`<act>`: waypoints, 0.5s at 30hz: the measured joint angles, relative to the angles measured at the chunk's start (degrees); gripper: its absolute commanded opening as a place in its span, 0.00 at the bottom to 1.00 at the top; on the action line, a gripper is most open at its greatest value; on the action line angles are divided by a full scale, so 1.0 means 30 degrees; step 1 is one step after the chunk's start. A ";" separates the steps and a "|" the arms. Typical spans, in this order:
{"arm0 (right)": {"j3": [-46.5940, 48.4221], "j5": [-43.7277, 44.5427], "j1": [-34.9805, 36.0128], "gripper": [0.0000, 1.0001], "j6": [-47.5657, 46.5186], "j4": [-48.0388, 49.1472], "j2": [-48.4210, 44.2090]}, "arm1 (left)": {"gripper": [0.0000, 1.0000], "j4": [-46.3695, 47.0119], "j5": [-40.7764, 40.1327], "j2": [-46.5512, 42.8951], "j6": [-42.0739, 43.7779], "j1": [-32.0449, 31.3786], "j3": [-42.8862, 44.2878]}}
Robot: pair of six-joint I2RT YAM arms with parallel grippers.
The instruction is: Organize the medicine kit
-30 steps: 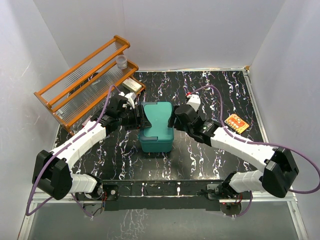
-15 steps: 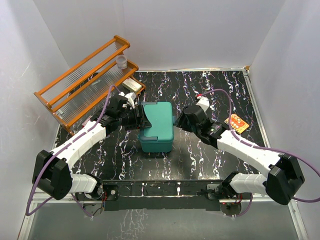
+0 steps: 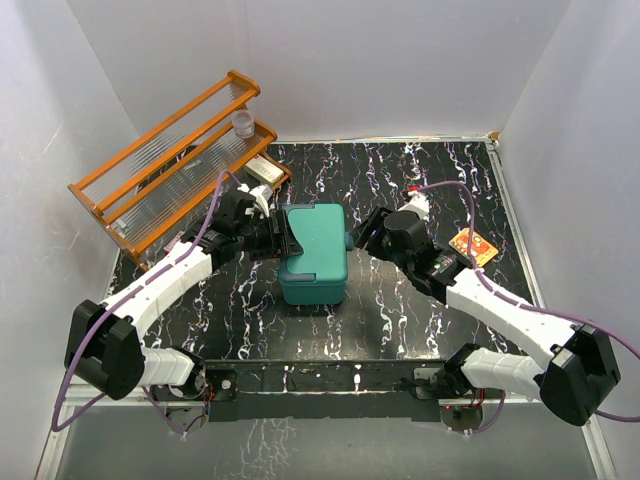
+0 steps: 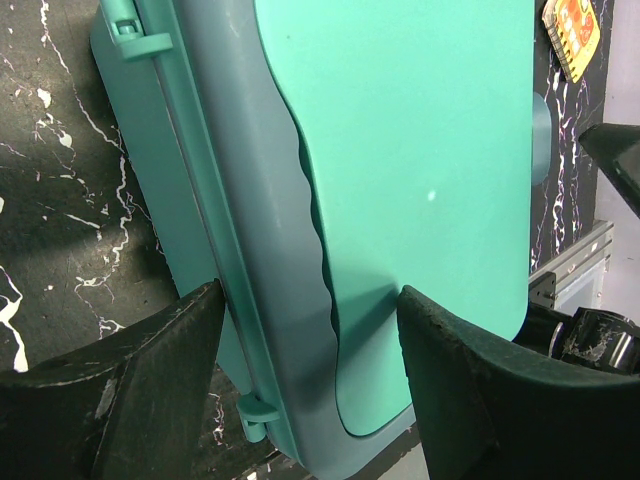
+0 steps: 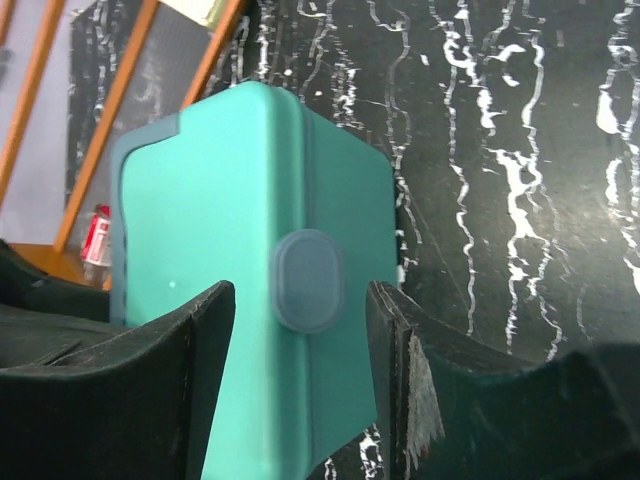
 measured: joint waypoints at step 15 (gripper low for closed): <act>-0.1953 -0.3512 -0.1581 0.42 0.0692 0.3271 0.0597 | 0.66 0.0051 0.0058 0.0044 -0.0007 0.0015 0.0000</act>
